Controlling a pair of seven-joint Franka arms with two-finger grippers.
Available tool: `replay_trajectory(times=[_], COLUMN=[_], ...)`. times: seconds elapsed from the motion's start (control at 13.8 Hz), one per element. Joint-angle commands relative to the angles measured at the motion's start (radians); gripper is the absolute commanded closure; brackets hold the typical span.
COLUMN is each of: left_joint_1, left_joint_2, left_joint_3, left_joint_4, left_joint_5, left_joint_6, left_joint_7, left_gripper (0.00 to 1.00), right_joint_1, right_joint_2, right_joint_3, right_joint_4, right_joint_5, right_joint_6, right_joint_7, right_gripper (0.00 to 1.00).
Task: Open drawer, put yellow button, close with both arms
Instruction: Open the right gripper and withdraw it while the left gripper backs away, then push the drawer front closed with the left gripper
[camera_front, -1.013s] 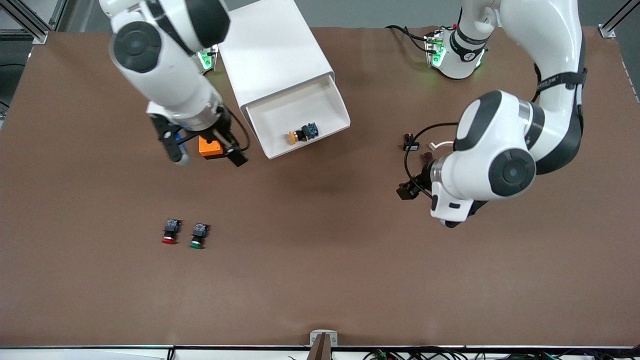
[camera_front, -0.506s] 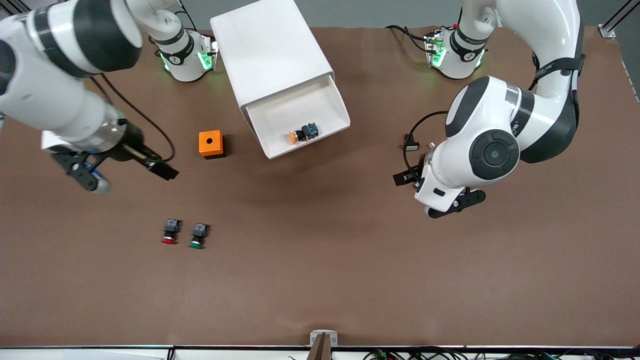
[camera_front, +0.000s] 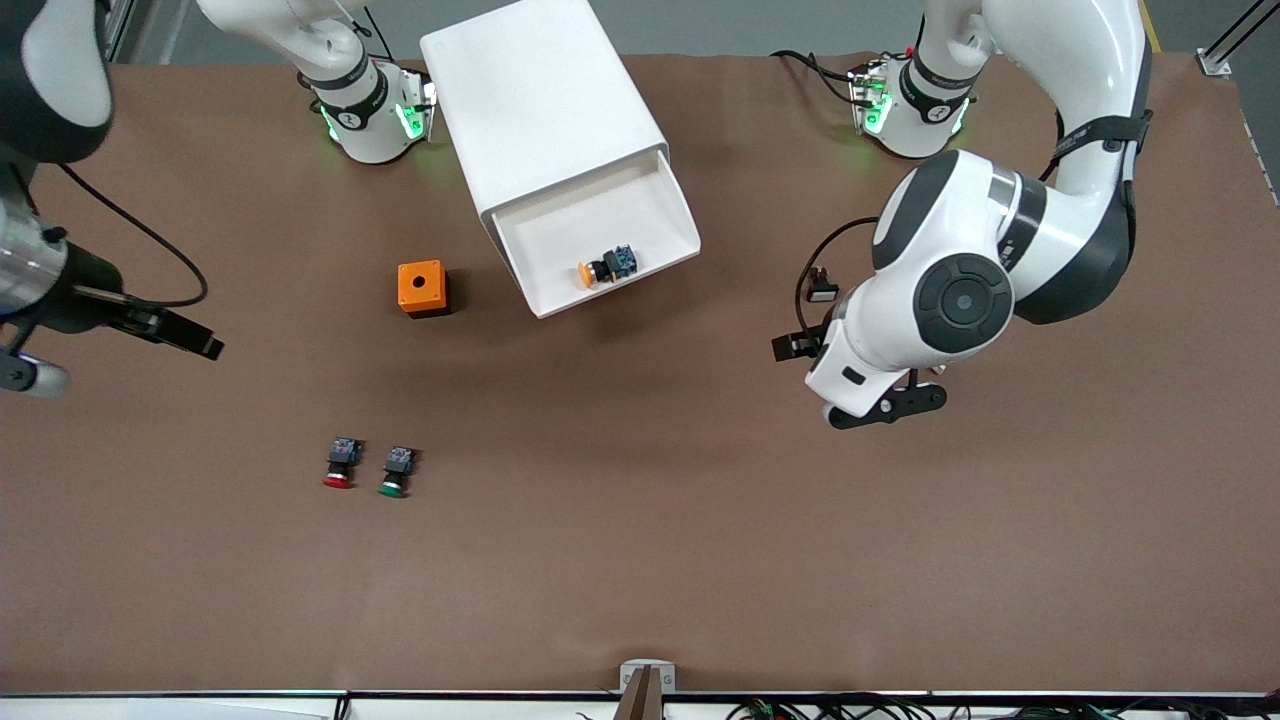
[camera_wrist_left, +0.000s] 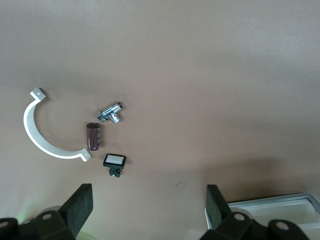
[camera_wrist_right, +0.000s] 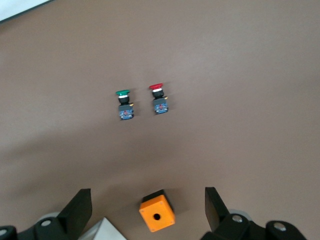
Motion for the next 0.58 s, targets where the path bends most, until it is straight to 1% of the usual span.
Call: replay_trajectory(times=[0.0, 0.07, 0.22, 0.36, 0.51], left_joint_1=[-0.019, -0.018, -0.021, -0.021, -0.022], left_joint_2=[-0.001, -0.001, -0.001, -0.001, -0.003], left_joint_3=[-0.003, -0.004, -0.003, -0.003, -0.005], left_joint_4=[-0.021, -0.021, -0.021, -0.018, -0.012], left_joint_5=[0.023, 0.017, 0.016, 0.014, 0.013], left_joint_6=[0.041, 0.045, 0.046, 0.057, 0.062], left_joint_7=[0.009, 0.009, -0.008, -0.009, -0.009], left_gripper=[0.00, 0.00, 0.00, 0.00, 0.00], right_joint_1=[-0.066, -0.081, -0.098, -0.100, -0.097], right_joint_2=[-0.063, -0.081, -0.109, -0.165, -0.207], right_joint_3=[0.016, 0.016, 0.016, 0.020, 0.025], right_joint_4=[-0.051, -0.069, -0.100, -0.177, -0.227], right_joint_5=[-0.011, -0.010, -0.012, -0.014, -0.052], right_joint_6=[-0.004, 0.000, 0.000, 0.025, 0.042], right_joint_7=[-0.121, -0.170, -0.187, -0.189, -0.189], right_gripper=[0.00, 0.00, 0.00, 0.00, 0.00])
